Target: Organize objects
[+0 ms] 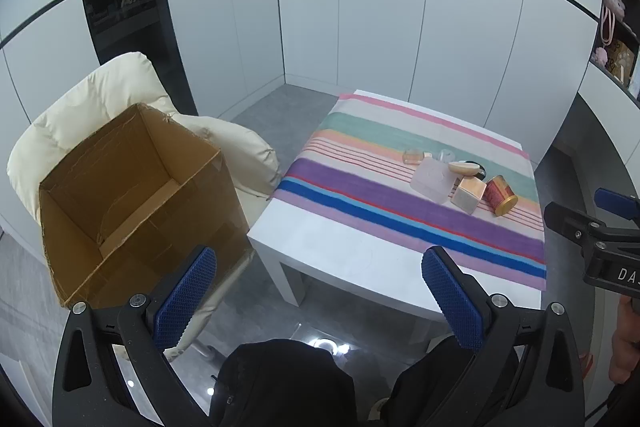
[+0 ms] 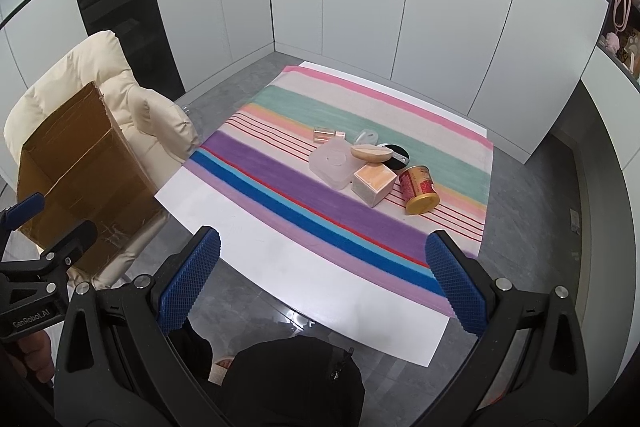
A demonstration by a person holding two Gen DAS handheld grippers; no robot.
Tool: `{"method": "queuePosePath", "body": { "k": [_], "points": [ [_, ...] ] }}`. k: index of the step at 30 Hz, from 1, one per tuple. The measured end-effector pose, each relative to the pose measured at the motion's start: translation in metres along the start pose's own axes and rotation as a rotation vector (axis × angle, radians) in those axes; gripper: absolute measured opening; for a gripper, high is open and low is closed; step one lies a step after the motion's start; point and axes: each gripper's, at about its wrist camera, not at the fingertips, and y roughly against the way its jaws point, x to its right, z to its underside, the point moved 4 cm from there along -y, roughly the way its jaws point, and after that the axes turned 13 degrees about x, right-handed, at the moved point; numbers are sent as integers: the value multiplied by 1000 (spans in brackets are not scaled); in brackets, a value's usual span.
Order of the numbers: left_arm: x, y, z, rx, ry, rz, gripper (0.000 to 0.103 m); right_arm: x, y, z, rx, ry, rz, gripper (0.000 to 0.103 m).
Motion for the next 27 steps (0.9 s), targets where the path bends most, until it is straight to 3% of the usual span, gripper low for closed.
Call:
{"method": "queuePosePath", "body": {
  "k": [27],
  "points": [
    [3,-1,-1,4,5,-3,103,-4,-2,1,0,3,-5,103]
  ]
}}
